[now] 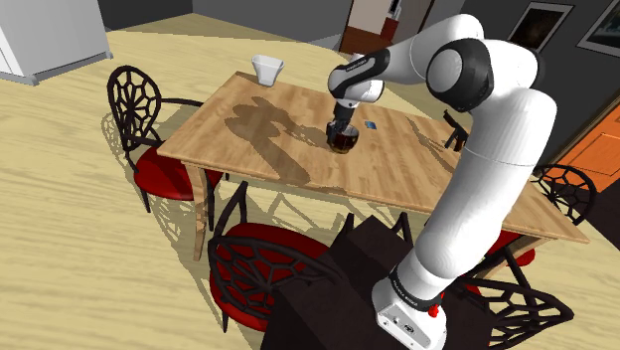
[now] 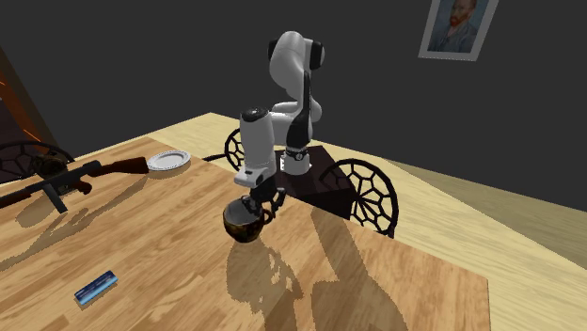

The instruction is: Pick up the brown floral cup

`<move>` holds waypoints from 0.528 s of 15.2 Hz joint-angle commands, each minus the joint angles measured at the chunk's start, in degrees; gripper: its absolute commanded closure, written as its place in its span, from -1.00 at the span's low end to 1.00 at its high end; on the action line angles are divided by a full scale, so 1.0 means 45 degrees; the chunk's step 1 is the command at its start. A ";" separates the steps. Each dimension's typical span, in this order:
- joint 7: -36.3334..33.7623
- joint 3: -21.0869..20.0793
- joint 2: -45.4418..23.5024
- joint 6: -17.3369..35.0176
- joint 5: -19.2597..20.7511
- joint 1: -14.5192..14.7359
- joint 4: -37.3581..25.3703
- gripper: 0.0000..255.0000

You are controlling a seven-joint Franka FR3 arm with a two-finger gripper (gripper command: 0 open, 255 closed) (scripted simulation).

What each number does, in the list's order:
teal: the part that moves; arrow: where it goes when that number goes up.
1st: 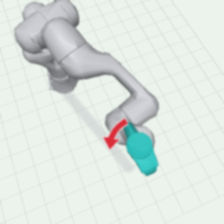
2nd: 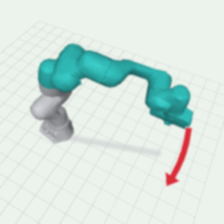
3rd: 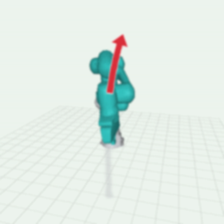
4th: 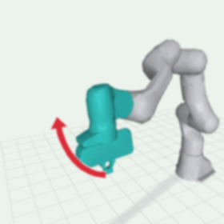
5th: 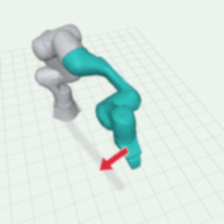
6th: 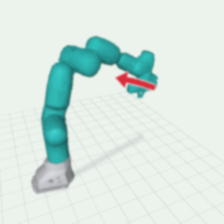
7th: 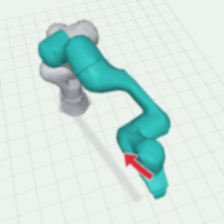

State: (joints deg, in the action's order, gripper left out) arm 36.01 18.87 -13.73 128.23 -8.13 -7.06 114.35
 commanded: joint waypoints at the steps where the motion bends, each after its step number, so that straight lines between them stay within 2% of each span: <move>1: -0.0107 0.0026 0.0227 -0.0295 0.0116 0.0044 -0.0088 1.00; 8: -0.0327 0.0097 0.0782 -0.1358 0.0405 0.0099 -0.0636 1.00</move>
State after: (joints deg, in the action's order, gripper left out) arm 34.82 19.31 -10.56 122.92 -6.52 -6.72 111.99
